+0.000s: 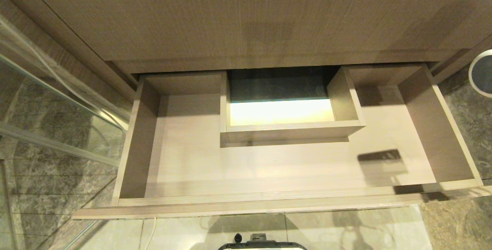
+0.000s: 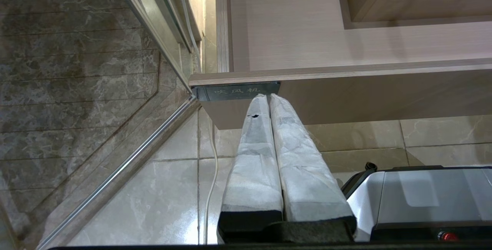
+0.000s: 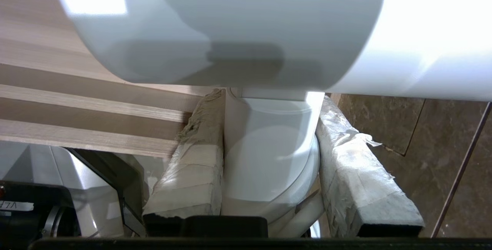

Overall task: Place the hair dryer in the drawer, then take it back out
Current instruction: Place it on the countertop

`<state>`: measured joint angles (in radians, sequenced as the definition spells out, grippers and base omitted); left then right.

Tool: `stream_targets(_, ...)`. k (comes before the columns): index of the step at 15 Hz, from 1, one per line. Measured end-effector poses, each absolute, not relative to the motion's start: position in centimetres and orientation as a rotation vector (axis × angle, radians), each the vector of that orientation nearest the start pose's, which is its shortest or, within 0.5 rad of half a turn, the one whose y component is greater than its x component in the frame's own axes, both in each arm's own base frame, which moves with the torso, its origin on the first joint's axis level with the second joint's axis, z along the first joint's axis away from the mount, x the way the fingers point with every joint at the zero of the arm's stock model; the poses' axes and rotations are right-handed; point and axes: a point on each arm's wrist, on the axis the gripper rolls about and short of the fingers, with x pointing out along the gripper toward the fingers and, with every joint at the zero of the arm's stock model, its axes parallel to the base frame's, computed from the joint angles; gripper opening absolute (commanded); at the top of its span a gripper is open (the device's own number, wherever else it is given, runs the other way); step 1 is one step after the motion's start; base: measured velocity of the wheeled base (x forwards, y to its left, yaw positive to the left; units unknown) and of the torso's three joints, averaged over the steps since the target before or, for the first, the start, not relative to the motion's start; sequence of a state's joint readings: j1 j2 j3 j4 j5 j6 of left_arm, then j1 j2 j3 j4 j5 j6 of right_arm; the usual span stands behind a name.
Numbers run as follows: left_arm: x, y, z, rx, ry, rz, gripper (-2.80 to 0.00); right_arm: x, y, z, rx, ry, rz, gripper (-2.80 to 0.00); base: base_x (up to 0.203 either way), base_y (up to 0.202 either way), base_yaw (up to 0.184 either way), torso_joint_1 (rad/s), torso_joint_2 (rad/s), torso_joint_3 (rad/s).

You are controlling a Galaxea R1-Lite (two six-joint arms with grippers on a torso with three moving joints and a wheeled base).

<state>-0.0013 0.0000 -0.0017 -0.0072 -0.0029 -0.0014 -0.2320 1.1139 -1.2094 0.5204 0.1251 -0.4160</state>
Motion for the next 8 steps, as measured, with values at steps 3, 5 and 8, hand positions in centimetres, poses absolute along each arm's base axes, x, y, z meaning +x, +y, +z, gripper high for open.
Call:
stream_targets(3, -2.29, 0.00, 7.67, -0.002, -0.009, -0.005, -2.80, 12.03, -2.55, 32.08, -0.337, 0.419, -0.019, -2.80, 0.000, 0.000, 0.000, 0.000, 0.00, 0.000)
stream_targets(5, -2.29, 0.00, 7.67, -0.002, -0.009, -0.005, -2.80, 11.82, -2.50, 31.99, -0.336, 0.422, -0.018, -2.80, 0.000, 0.000, 0.000, 0.000, 0.00, 0.000)
stream_targets(8, -2.29, -0.01, 7.67, -0.002, -0.009, -0.004, -2.80, 11.67, -2.44, 32.10, -0.337, 0.410, -0.013, -2.80, 0.002, 0.003, -0.021, 0.001, 0.00, 0.001)
